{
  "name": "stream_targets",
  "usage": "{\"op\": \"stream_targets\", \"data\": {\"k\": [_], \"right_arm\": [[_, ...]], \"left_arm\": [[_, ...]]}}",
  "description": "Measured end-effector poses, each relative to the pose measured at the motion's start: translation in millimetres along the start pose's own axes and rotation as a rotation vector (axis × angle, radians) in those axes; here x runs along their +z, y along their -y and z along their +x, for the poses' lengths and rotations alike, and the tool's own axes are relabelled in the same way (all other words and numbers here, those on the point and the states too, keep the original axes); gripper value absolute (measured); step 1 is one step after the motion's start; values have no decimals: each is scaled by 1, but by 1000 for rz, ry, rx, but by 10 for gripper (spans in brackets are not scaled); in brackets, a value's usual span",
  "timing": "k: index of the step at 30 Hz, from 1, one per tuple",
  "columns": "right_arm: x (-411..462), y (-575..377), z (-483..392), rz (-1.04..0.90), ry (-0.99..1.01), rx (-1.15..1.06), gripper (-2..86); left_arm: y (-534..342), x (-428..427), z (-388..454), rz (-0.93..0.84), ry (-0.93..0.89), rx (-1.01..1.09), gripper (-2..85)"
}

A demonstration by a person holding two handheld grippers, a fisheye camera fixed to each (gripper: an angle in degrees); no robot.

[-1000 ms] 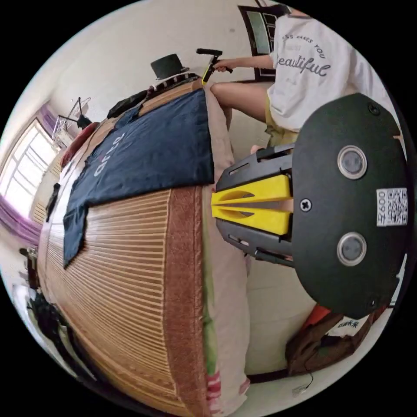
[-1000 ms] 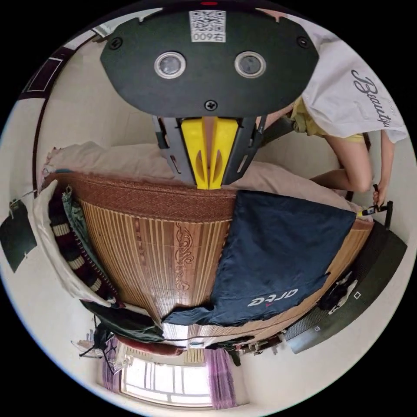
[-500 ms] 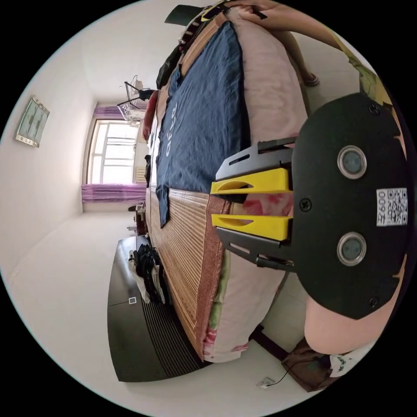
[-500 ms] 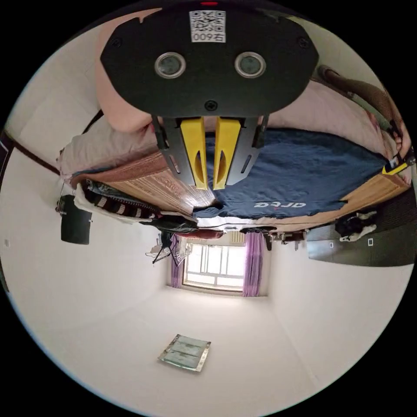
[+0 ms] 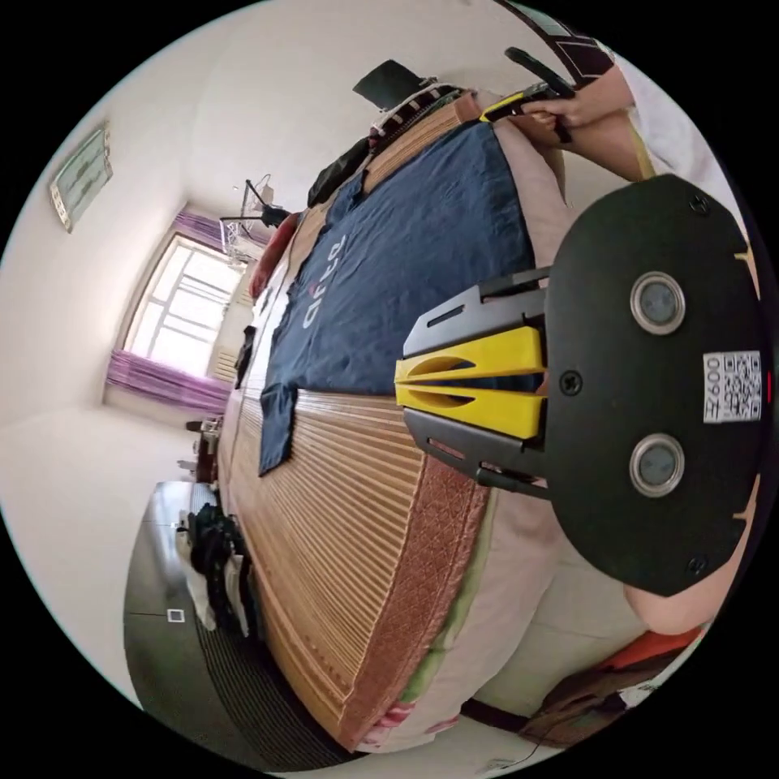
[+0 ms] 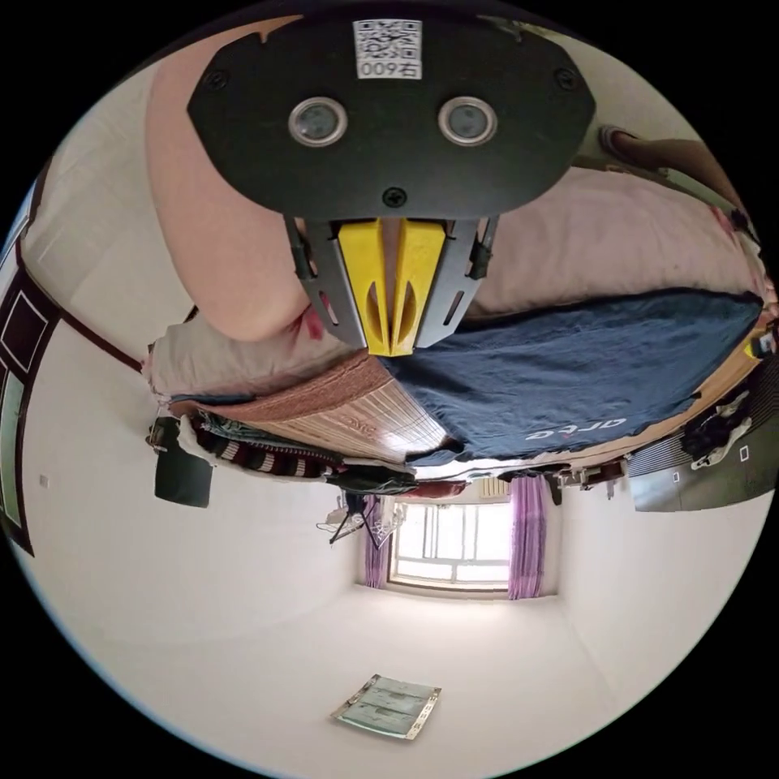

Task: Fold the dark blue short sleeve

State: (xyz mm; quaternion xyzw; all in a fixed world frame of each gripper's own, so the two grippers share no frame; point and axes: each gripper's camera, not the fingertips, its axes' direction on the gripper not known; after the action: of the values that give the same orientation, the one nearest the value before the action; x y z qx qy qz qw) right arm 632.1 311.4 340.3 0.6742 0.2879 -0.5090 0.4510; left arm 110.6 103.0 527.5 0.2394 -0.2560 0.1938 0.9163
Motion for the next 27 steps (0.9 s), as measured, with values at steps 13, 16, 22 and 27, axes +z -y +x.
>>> {"op": "stream_targets", "data": {"k": [13,16,22,27], "right_arm": [[-61,0,-91,310,157,-453,-8],[-54,-1,-101,255,323,-431,-8],[-27,-59,-99,320,293,-438,-9],[-19,-41,-87,241,337,-337,-9]], "left_arm": [[-108,-111,147,589,365,467,4],[-106,-96,153,532,300,388,4],[-96,-65,163,390,323,255,4],[-82,-69,138,412,237,154,5]]}}
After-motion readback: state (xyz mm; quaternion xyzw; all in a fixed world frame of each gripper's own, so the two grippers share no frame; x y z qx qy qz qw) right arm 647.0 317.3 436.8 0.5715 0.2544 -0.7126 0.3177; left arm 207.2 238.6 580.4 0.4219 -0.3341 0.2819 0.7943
